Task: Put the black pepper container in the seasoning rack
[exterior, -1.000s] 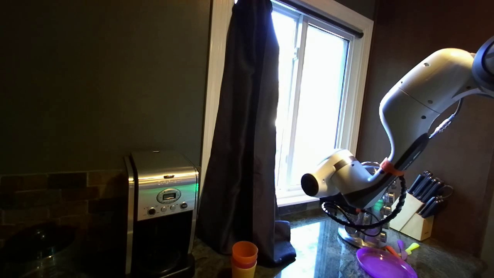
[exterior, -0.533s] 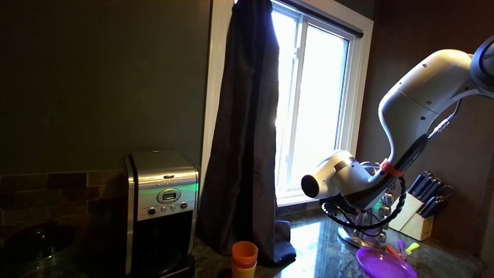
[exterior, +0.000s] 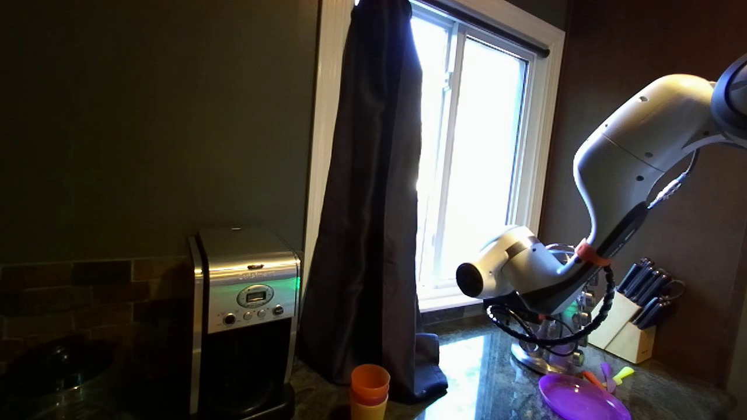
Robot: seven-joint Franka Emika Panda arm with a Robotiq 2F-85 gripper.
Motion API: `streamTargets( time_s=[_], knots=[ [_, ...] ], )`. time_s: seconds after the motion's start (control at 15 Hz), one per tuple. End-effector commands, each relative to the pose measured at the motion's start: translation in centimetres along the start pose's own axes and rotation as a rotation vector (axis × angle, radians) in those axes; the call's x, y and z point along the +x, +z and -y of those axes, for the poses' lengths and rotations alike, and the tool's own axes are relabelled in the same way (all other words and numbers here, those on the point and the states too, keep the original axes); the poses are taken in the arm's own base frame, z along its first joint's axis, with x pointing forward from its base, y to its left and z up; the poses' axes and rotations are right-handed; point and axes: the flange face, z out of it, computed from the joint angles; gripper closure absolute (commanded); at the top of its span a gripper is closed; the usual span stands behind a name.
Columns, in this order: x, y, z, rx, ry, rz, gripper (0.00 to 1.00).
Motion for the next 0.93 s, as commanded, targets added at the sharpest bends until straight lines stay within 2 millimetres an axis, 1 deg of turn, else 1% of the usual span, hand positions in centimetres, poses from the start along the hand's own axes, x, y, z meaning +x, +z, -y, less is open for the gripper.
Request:
streamTargets(
  time_s=[0.0,0.47,0.87],
  knots=[
    [-0.55,1.00,-0.08,0.023,0.008,0.052,0.76],
    [-0.23,1.87,-0.08,0.038,0.028,0.091,0.76],
    [-0.61,1.94,0.07,0.044,0.005,0.100,0.76]
  ],
)
